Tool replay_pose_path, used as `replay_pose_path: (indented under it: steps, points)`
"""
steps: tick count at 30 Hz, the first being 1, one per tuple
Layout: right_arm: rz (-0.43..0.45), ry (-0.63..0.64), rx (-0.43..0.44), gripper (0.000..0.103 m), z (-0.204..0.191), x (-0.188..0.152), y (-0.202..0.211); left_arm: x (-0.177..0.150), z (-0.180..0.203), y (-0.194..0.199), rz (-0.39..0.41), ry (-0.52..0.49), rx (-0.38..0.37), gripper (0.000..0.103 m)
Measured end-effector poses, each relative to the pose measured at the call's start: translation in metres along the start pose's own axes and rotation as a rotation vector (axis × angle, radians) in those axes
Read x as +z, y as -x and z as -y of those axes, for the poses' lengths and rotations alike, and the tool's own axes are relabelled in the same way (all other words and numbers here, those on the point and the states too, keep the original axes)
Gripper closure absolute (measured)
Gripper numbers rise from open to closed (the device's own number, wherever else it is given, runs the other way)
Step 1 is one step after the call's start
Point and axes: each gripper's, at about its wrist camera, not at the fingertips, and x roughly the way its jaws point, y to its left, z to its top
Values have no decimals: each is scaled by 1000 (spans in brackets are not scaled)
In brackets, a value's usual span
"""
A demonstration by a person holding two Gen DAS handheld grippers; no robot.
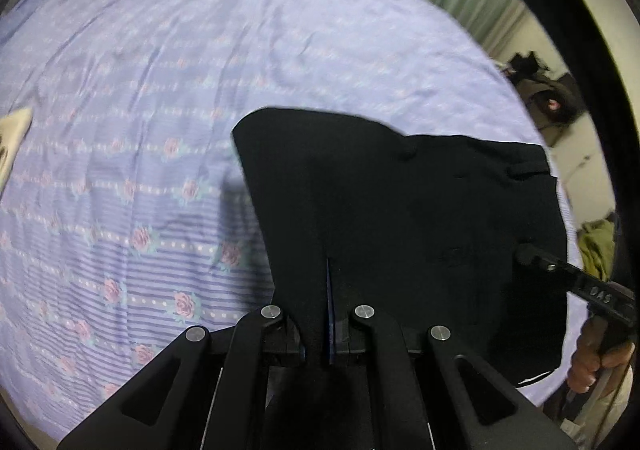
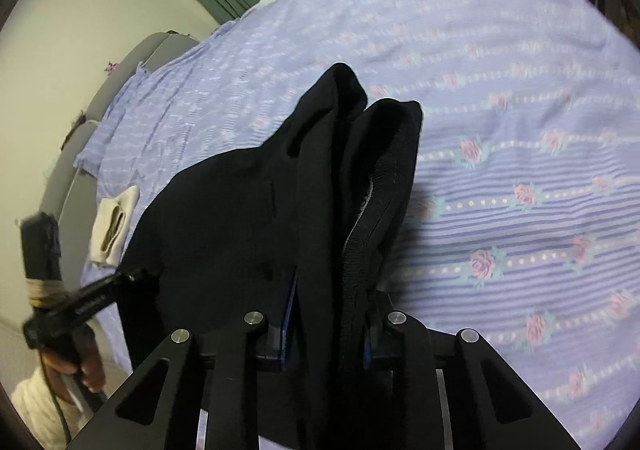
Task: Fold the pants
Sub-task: 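Lift the folded trousers with both grippers and carry them toward the headboard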
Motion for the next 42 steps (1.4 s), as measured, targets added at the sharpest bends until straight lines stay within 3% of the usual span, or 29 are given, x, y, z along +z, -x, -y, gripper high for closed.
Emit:
replay_pose_path:
  steps: [9,14,20,30,38,42]
  points:
    - [101,29,-93,78,-97,-15,91,7,-9,113,69,-154,-55,95]
    - [156,55,-126,78,-157,-24,133,8,-16,173,132,-183,-65,95]
    - [181,149,-86,78,-203,-25,165,-4,-30,231,215,-140,-26,95]
    - [191,311,26,78,-262,-34,179,-29,-61,279,302,-39,70,95]
    - [168,395,66,78,-306,-43,174,-41,-90,299,319,27,95,95]
    - [166,425,68,78,-332,-46,161,-48,-127,308,326,44,83,95]
